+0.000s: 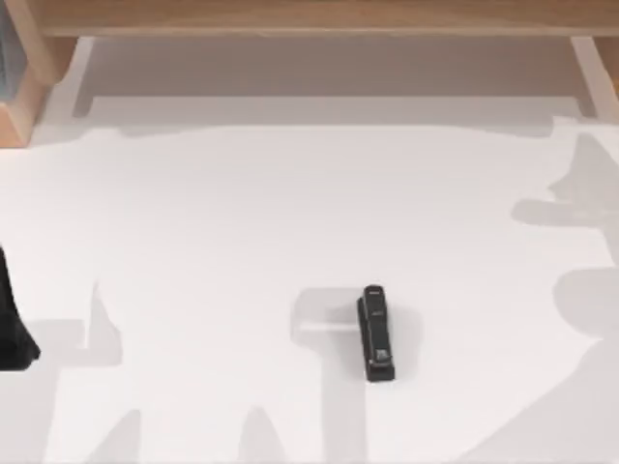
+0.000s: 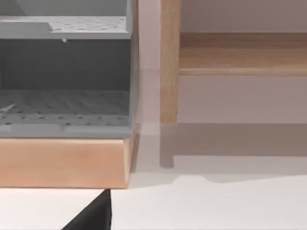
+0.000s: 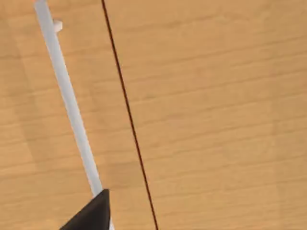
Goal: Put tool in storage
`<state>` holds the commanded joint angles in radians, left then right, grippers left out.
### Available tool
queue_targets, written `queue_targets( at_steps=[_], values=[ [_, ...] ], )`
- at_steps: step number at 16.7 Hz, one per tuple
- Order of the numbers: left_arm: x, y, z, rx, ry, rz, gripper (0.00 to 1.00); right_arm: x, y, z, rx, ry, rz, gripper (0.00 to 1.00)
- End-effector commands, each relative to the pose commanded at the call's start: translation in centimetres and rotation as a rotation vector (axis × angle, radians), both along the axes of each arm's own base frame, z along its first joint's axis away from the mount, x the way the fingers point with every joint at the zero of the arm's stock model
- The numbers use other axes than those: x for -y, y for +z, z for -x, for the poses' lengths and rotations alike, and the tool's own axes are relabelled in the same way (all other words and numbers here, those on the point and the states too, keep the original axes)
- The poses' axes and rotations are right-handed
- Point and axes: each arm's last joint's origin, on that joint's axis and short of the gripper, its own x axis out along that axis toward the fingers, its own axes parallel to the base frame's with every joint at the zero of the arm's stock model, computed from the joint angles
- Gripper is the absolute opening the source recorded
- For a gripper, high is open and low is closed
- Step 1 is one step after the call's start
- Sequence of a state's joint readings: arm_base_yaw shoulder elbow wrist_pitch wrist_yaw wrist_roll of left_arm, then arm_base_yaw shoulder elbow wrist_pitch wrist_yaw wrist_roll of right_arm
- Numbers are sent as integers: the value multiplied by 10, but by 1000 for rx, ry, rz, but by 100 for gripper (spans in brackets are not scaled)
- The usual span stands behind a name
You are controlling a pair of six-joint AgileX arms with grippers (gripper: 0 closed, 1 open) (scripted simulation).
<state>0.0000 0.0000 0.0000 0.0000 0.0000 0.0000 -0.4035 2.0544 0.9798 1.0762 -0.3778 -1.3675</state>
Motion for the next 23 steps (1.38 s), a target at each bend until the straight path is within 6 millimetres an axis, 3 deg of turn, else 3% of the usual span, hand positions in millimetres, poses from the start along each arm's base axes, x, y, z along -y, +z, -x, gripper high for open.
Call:
queue_targets(
  at_steps=[3, 6, 12, 18, 23],
  values=[
    [0, 0, 0, 0, 0, 0, 100, 22, -38, -13, -1, -5, 126, 100],
    [0, 0, 0, 0, 0, 0, 100, 31, -56, -17, 3, -7, 186, 100],
    [0, 0, 0, 0, 0, 0, 100, 30, -57, -17, 0, -4, 187, 100],
    [0, 0, 0, 0, 0, 0, 100, 32, -57, -39, 3, -7, 190, 100],
    [0, 0, 0, 0, 0, 0, 100, 32, -57, -42, 3, -7, 190, 100]
  ],
)
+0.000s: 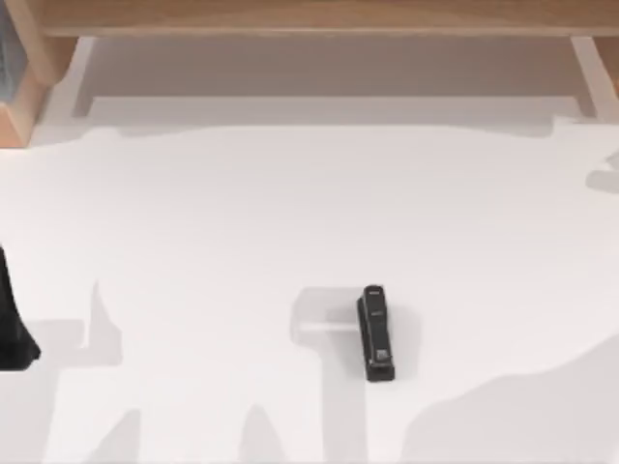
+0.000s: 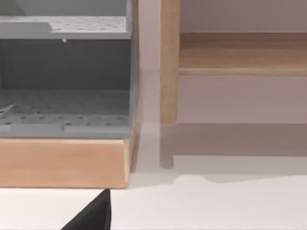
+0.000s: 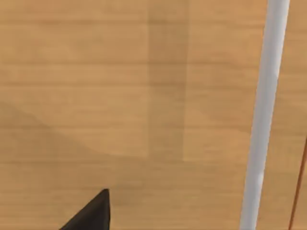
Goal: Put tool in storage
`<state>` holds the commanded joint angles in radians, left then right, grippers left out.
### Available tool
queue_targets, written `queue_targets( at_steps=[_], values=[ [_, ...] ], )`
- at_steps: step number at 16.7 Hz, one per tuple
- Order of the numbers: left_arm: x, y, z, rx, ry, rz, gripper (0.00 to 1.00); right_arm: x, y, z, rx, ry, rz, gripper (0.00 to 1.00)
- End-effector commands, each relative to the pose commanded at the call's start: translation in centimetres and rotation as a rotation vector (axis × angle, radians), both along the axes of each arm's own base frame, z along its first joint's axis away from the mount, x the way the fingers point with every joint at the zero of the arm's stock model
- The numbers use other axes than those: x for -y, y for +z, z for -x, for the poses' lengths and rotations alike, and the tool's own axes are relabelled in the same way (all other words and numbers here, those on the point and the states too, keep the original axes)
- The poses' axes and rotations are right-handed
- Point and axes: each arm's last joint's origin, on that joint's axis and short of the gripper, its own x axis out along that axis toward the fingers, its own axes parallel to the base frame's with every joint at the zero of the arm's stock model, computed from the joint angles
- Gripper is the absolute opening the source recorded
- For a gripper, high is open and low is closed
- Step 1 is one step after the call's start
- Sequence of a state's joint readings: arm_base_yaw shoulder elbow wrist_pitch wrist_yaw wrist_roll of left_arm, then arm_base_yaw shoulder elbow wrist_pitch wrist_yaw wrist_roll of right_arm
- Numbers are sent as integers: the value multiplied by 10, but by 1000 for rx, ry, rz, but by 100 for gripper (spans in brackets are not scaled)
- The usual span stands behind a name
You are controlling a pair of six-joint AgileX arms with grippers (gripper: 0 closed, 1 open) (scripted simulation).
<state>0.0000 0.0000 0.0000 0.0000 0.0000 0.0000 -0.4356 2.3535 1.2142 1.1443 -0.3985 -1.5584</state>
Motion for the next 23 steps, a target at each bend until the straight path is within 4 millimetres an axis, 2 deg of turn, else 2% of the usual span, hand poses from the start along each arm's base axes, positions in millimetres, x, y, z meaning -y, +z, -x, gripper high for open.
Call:
queue_targets(
  at_steps=[13, 23],
  values=[
    [0, 0, 0, 0, 0, 0, 100, 0, 0, 0, 0, 0, 0, 2],
    [0, 0, 0, 0, 0, 0, 100, 2, 0, 2, -2, -4, -3, 0]
  ],
)
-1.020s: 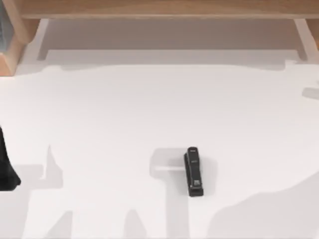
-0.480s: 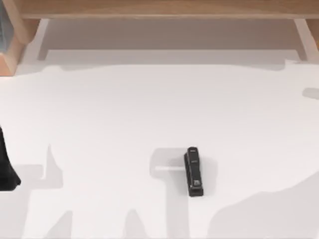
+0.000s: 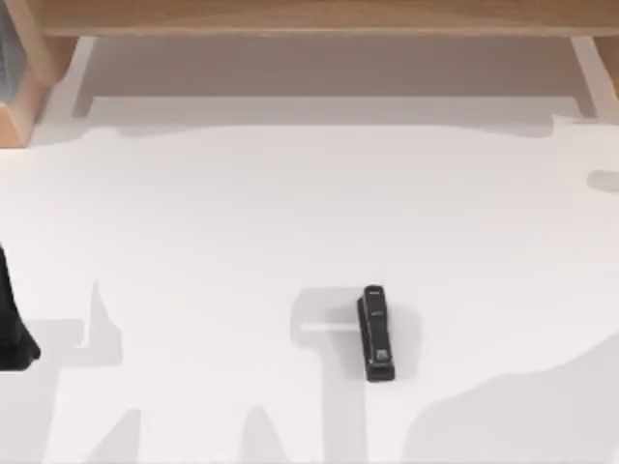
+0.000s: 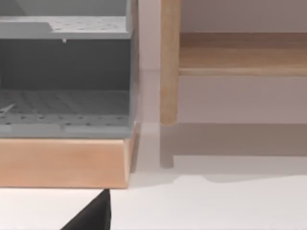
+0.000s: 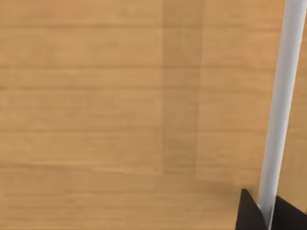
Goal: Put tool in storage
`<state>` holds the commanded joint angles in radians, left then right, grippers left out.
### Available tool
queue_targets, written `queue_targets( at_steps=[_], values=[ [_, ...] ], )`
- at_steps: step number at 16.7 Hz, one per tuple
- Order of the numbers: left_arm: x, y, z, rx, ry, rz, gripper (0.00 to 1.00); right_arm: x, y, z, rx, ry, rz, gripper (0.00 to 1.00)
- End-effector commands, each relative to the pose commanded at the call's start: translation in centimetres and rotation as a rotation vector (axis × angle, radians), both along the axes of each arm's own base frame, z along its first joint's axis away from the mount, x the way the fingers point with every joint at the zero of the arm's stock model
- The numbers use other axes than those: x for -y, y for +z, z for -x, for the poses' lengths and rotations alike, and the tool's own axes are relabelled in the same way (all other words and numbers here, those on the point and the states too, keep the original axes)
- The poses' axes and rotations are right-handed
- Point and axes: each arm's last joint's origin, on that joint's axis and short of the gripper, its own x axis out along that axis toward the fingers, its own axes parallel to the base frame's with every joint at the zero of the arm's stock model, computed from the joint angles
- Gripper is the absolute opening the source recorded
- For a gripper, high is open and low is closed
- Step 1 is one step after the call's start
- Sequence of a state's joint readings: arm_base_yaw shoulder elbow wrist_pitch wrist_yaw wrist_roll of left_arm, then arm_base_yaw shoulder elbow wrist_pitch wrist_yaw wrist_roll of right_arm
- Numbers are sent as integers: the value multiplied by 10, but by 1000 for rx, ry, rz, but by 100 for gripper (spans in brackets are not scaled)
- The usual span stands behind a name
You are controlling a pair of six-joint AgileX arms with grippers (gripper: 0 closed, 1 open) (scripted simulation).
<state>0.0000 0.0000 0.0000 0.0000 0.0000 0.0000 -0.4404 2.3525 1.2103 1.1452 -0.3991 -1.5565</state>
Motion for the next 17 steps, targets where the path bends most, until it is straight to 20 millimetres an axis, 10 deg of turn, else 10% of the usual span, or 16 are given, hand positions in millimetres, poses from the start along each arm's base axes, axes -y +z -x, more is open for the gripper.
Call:
queue_targets(
  at_steps=[17],
  values=[
    [0, 0, 0, 0, 0, 0, 100, 2, 2, 80, 12, -4, 6, 0]
  ],
)
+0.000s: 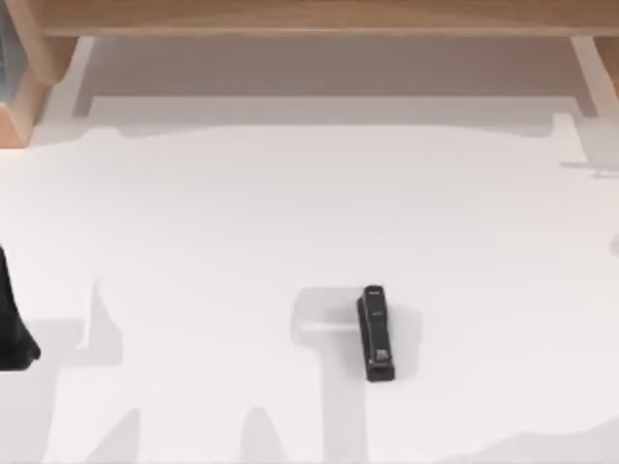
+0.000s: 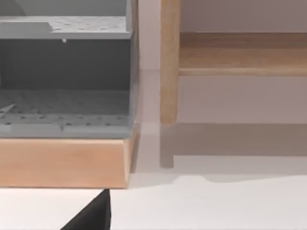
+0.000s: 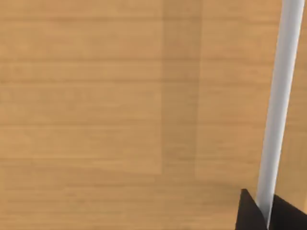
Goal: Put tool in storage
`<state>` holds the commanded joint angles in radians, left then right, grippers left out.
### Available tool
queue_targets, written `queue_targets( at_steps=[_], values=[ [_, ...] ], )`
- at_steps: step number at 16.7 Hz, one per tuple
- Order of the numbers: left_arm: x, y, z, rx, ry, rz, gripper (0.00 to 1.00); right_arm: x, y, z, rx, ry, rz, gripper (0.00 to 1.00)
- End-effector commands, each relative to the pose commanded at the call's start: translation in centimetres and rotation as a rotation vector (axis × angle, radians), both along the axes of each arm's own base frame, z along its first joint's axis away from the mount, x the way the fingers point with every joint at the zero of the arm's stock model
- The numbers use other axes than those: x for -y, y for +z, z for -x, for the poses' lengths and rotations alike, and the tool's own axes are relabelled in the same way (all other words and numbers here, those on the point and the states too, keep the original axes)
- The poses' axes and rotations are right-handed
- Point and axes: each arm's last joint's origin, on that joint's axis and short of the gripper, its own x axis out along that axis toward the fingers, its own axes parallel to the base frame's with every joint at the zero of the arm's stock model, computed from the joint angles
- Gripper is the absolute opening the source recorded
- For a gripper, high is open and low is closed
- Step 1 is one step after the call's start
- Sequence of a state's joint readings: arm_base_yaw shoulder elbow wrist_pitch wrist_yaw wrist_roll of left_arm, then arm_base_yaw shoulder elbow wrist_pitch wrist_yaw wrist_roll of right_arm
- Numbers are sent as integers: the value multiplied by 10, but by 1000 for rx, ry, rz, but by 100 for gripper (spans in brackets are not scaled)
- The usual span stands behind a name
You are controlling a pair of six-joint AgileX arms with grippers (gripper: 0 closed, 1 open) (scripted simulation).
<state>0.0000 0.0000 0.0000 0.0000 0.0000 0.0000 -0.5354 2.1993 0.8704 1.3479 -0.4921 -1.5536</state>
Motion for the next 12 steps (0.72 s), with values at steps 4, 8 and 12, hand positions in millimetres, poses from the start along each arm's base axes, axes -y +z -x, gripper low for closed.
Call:
queue_targets(
  at_steps=[4, 8, 12],
  values=[
    [0, 0, 0, 0, 0, 0, 100, -8, -8, 36, -30, 11, -18, 0],
    [0, 0, 0, 0, 0, 0, 100, -5, -4, 44, -17, 6, -10, 0],
    [0, 0, 0, 0, 0, 0, 100, -5, -4, 52, -15, 9, -7, 0]
  ],
)
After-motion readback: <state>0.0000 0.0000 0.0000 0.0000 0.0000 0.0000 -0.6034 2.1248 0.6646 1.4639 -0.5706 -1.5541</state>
